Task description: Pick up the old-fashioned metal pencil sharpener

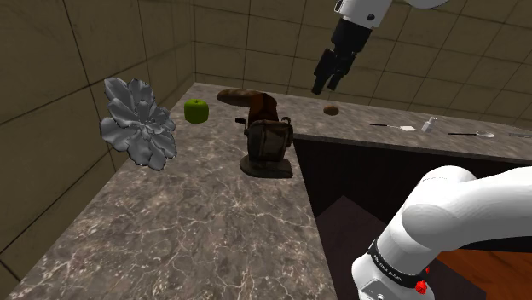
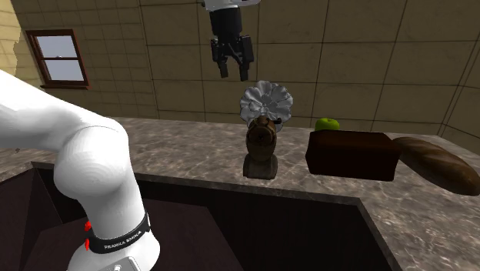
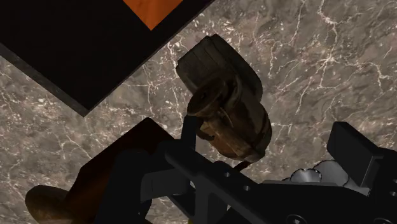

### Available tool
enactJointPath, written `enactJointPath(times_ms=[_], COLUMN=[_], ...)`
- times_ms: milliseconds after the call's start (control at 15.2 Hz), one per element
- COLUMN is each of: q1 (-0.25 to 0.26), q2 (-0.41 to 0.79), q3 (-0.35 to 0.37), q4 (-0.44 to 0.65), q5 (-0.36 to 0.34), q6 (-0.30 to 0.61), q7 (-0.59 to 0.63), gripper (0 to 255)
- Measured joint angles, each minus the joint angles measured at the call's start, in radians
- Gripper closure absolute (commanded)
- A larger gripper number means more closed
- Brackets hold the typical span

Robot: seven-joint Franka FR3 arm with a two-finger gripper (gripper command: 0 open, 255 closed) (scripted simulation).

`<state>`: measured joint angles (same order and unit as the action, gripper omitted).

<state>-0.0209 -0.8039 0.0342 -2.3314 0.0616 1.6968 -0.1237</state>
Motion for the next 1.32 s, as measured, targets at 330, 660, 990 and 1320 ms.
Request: enactJointPath(times_ms=[330,660,990,1320], q1=[0.017,0.041,0.062,0.08], q2=[0.102,0.28,0.471,0.659], q3=[0.014,0.037,0.066,0.094], q4=[0.02,0.049,0.132,0.226], q5=[-0.003,-0.013,-0.032,-0.065], q6=[0.065,0.184,0.265,0.329], q7=[-0.028,-0.07,-0.105,-0.132], gripper=[0,0,0,0])
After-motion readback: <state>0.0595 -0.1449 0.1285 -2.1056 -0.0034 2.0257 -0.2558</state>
